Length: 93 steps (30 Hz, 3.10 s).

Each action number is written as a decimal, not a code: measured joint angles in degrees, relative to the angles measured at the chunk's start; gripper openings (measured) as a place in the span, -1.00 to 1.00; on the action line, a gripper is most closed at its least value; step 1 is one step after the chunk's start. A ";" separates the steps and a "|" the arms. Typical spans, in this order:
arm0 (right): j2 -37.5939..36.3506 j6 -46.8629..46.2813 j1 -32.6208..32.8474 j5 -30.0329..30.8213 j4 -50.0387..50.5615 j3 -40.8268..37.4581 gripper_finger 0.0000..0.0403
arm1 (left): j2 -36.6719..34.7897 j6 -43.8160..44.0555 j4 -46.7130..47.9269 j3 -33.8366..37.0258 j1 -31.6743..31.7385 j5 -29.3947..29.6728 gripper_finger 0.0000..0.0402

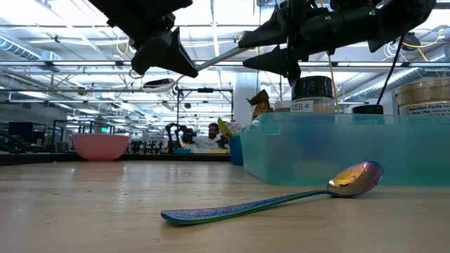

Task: Pick & Place Food Item
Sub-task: Put the blue patterned spoon into the black bin

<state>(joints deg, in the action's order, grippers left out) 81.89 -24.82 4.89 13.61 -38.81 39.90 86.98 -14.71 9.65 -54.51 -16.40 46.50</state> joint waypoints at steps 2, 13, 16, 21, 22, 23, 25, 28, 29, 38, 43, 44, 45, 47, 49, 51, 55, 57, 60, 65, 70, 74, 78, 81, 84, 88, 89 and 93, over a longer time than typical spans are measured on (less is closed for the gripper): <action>0.00 0.00 0.00 -0.02 -0.02 0.00 0.02 | 0.00 -0.04 0.11 -0.02 0.00 0.00 -0.85; 0.00 0.00 0.00 -0.26 0.09 0.00 -0.37 | 0.00 0.05 0.35 -0.04 0.02 0.00 -0.85; 0.00 0.42 -0.15 -0.35 0.05 0.00 -0.53 | 0.00 0.01 0.39 -0.06 0.02 0.02 -0.85; 0.00 1.54 -0.68 -1.95 -0.44 0.00 -0.79 | 0.00 0.02 0.49 -0.06 0.03 0.18 -0.85; 0.00 1.81 -0.76 -2.78 -0.42 0.00 -0.84 | 0.00 0.01 0.57 -0.06 0.00 0.24 -0.85; 0.00 2.22 -0.76 -3.06 -0.42 0.00 -0.86 | 0.00 0.01 0.63 -0.06 0.00 0.24 -0.85; 0.00 3.23 -0.74 -3.10 -0.39 -0.02 -0.86 | 0.00 0.04 0.61 -0.06 0.00 0.20 -0.85; 0.00 3.69 -0.74 -3.17 -0.30 0.00 -0.86 | 0.00 -0.13 0.61 -0.06 0.00 -0.49 -0.85; 0.00 4.08 -0.74 -3.15 -0.26 -0.02 -0.86 | 0.00 -0.26 0.61 -0.06 0.00 -0.72 -0.85; -0.02 5.20 -0.74 -3.43 -0.48 -0.02 -0.86 | 0.00 2.50 -3.12 -0.12 -1.97 0.99 -0.36; -0.43 5.31 -0.74 -3.43 0.88 -0.02 -0.86 | -0.79 2.83 -8.71 -0.12 -5.78 0.92 0.07; -1.13 5.68 -0.74 -3.43 2.12 -0.02 -0.86 | -1.34 2.84 -9.55 -0.12 -6.77 0.89 0.14; -1.97 6.05 -0.74 -3.42 2.87 -0.02 -0.86 | -1.91 2.86 -10.47 -0.16 -7.82 0.88 0.20; -4.84 6.50 -0.79 -3.39 5.26 -0.02 -0.86 | -4.04 3.17 -9.65 -0.18 -10.43 0.90 0.29; -8.50 7.32 -0.81 -3.34 7.85 -0.01 -0.86 | -6.35 4.86 -9.60 -0.15 -12.99 0.52 0.36; -12.58 8.37 -0.79 -3.30 11.29 0.00 -0.86 | -8.82 6.45 -9.18 -0.17 -15.49 -0.89 0.41; -21.16 8.88 -0.47 -3.24 17.35 0.00 -0.86 | -13.69 5.53 -7.89 -0.17 -20.19 -4.69 0.46; -25.33 9.24 -0.05 -3.20 20.75 0.00 -0.86 | -15.52 5.21 -7.37 -0.17 -21.93 -5.03 0.46; -31.11 9.26 0.11 -3.14 24.86 0.00 -0.86 | -18.94 5.89 -6.36 -0.15 -24.26 -4.37 0.44; -39.29 7.22 0.09 0.05 33.46 0.00 -0.86 | -25.32 10.41 0.98 -0.14 -25.69 -4.79 0.44; -41.51 2.36 0.07 4.70 49.28 5.55 -0.86 | -31.43 15.40 8.25 1.23 -22.41 -5.04 0.44; -38.37 -1.97 -0.21 6.51 65.81 13.49 -0.86 | -35.78 15.30 5.59 6.58 -18.26 -9.31 0.42; -34.88 -7.26 -1.79 7.35 79.92 19.07 -0.86 | -39.97 15.02 -0.15 14.10 -14.64 -13.25 0.42; -33.11 -9.62 -3.67 6.45 86.19 19.85 -0.86 | -42.38 15.06 -5.03 18.88 -12.52 -13.47 0.42; -32.31 -10.49 -6.42 2.96 86.89 19.31 -0.86 | -43.58 15.26 -9.23 22.62 -11.07 -13.53 0.42; -30.58 -10.52 -9.38 0.03 85.09 17.61 -0.86 | -43.76 16.28 -12.71 25.46 -9.82 -13.68 0.42; -29.93 -10.44 -10.00 -1.12 84.38 17.08 -0.86 | -43.76 16.67 -13.05 25.93 -9.56 -13.68 0.42; -27.44 -8.94 -12.08 -4.67 78.77 14.40 -0.86 | -43.50 18.54 -12.73 27.03 -8.83 -13.70 0.42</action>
<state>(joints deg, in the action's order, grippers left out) 54.44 -33.75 -7.20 8.94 39.96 54.30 43.48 3.84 -3.08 -27.48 -25.24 32.81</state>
